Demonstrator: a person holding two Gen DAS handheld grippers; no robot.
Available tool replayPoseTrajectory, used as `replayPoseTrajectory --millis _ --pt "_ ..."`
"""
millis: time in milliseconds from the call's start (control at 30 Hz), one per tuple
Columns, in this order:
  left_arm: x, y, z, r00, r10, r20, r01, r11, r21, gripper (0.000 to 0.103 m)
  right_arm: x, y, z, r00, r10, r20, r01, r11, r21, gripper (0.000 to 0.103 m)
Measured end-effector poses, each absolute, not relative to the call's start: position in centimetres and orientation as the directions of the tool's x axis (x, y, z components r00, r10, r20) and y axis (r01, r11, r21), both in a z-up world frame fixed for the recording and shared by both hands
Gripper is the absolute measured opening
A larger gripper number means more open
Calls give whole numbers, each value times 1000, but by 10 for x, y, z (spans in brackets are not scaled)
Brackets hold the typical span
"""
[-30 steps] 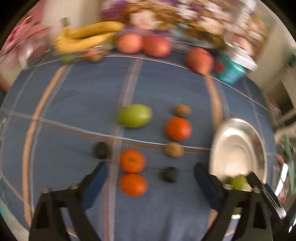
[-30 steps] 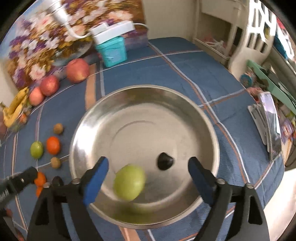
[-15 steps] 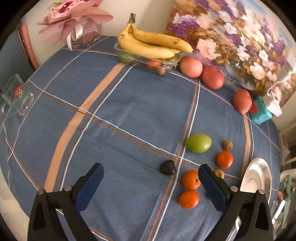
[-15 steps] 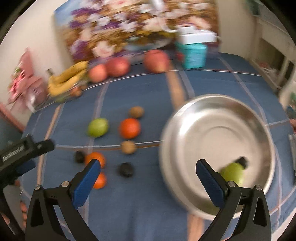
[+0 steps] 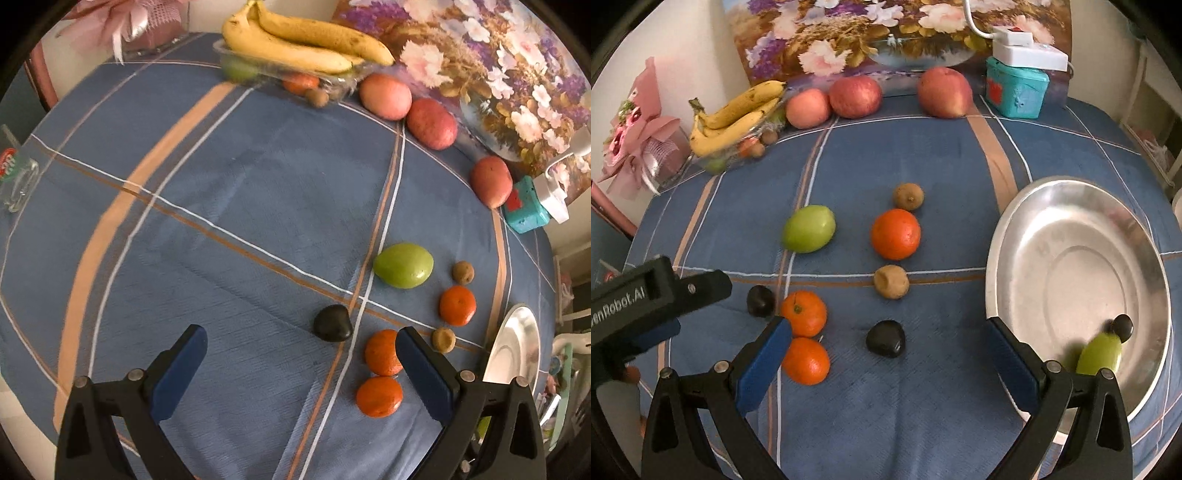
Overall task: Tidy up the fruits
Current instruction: 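Grasp another dark avocado with the left tool while the right tool grasps one, then carry both avocados over the steel bowl and release them inside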
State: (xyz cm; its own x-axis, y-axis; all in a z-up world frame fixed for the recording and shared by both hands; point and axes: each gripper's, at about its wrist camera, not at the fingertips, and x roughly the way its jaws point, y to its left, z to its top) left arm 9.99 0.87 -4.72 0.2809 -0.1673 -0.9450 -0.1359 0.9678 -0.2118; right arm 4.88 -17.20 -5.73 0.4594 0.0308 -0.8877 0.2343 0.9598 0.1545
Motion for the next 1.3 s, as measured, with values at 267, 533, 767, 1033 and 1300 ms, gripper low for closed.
replayPoseTrajectory --millis 267,533,767,1033,1300 --pt "115 -8 -66 251 -210 -945 -101 965 -241 91 58 -171 -71 415 34 -909 225 964 139 73" --pt "119 -7 -79 224 -225 -948 -116 960 -255 68 58 -175 -93 346 20 -938 236 966 107 56" --pt "119 -6 -82 214 -256 -943 -121 951 -286 34 57 -172 -90 360 77 -930 209 965 160 25" --pt "119 -2 -66 247 -294 -924 -127 935 -331 29 56 -170 -72 404 118 -907 210 953 218 25" --pt "119 -3 -30 332 -302 -894 -99 931 -351 29 57 -183 -41 456 91 -886 263 937 231 25"
